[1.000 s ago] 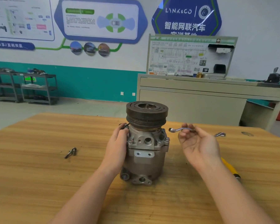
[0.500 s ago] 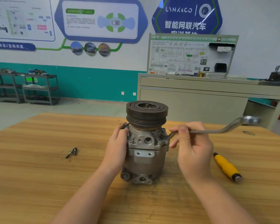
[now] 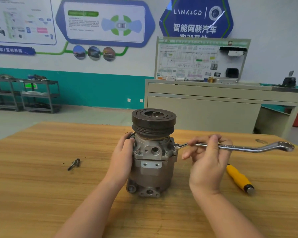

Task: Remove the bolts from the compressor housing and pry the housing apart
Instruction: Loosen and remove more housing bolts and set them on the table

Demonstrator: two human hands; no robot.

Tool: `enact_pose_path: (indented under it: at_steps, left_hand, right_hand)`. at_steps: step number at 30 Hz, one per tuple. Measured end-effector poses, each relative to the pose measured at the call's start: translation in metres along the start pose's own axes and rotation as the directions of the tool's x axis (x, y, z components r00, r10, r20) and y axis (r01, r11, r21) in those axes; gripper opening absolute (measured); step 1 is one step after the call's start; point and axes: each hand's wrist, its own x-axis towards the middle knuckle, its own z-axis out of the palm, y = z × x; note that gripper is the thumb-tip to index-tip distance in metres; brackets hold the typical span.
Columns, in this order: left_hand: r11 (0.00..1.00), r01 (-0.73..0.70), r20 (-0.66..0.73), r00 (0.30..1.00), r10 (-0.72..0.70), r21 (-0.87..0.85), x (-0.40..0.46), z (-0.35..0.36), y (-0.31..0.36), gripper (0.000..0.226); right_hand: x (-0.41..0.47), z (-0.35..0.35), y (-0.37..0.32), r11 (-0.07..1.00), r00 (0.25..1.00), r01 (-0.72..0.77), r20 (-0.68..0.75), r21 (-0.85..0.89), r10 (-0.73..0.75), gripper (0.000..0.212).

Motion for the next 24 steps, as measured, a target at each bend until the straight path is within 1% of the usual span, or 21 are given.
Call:
enact_pose_path:
  at_steps: [2,4,7,9,10,11,13,14,15,16,17,18,19,20,21,22,23,24]
  left_hand:
    - [1.000,-0.013,0.003,1.000,0.013,0.008,0.000,0.000,-0.001,0.025]
    - [0.999,-0.028,0.002,1.000,0.028,0.017,0.000,-0.001,-0.001,0.026]
    - [1.000,-0.027,0.007,1.000,0.027,0.013,-0.001,0.000,0.000,0.026]
    - [1.000,-0.027,-0.001,1.000,0.027,0.013,-0.001,0.000,0.000,0.026]
    - [1.000,-0.025,-0.004,1.000,0.025,0.012,0.000,0.001,0.000,0.026]
    - [1.000,-0.020,-0.007,1.000,0.020,0.011,0.000,0.000,-0.001,0.026]
    - [1.000,-0.018,-0.014,1.000,0.018,0.013,0.001,0.001,-0.001,0.029]
    - [1.000,-0.018,-0.015,1.000,0.018,0.012,0.000,0.000,-0.001,0.029]
    - [1.000,-0.014,-0.015,1.000,0.014,0.008,0.000,0.000,0.000,0.029]
    - [1.000,-0.009,-0.012,1.000,0.009,0.001,-0.001,0.000,0.000,0.028]
    - [1.000,-0.006,-0.007,1.000,0.006,-0.004,-0.001,0.000,0.001,0.028]
    - [1.000,-0.007,-0.004,1.000,0.007,-0.005,-0.001,0.000,0.001,0.027]
    - [1.000,-0.011,-0.002,1.000,0.011,-0.003,-0.001,0.000,0.001,0.027]
    - [1.000,-0.015,0.000,1.000,0.015,-0.003,-0.001,-0.001,0.001,0.027]
    - [1.000,-0.014,0.000,1.000,0.014,-0.012,-0.001,-0.001,0.001,0.027]
    - [1.000,-0.010,0.000,1.000,0.010,-0.025,-0.001,-0.001,0.002,0.027]
    - [0.999,-0.007,0.000,1.000,0.007,-0.036,-0.001,-0.001,0.002,0.027]
    - [0.999,-0.004,0.000,1.000,0.004,-0.044,-0.001,-0.001,0.001,0.027]
  right_hand:
    - [0.001,0.000,0.001,1.000,1.000,-0.012,-0.007,-0.028,0.012,0.021]
    - [0.001,0.001,0.002,0.997,1.000,0.005,-0.007,-0.079,-0.006,0.020]
    - [0.000,0.001,0.003,0.974,0.997,0.070,0.004,-0.215,-0.071,0.015]
    - [0.000,-0.001,0.005,0.934,0.982,0.188,0.048,-0.303,-0.182,0.012]
    - [-0.002,-0.001,0.006,0.901,0.962,0.273,0.104,-0.337,-0.252,0.010]
    - [-0.004,0.000,0.006,0.855,0.930,0.365,0.174,-0.368,-0.322,0.010]
    - [-0.011,0.003,0.010,0.734,0.841,0.539,0.308,-0.412,-0.445,0.024]
    - [-0.014,0.004,0.012,0.703,0.815,0.578,0.337,-0.414,-0.472,0.028]
    - [-0.015,0.007,0.011,0.724,0.829,0.558,0.316,-0.405,-0.462,0.025]
    - [-0.015,0.010,0.008,0.796,0.876,0.480,0.246,-0.370,-0.414,0.016]
    - [-0.011,0.012,0.007,0.885,0.936,0.352,0.127,-0.304,-0.328,0.013]
    - [-0.006,0.012,0.007,0.956,0.979,0.198,-0.007,-0.217,-0.204,0.015]
    - [0.002,0.010,0.009,0.992,0.992,0.023,-0.118,-0.126,-0.038,0.017]
    - [0.012,0.006,0.011,0.987,0.974,-0.155,-0.170,-0.031,0.148,0.019]
    - [0.022,0.003,0.014,0.944,0.929,-0.324,-0.166,0.068,0.331,0.021]
    - [0.031,-0.001,0.018,0.863,0.856,-0.482,-0.125,0.151,0.501,0.021]
    - [0.039,-0.004,0.020,0.755,0.760,-0.622,-0.071,0.208,0.646,0.022]
    - [0.044,-0.007,0.023,0.646,0.665,-0.722,-0.013,0.247,0.747,0.023]
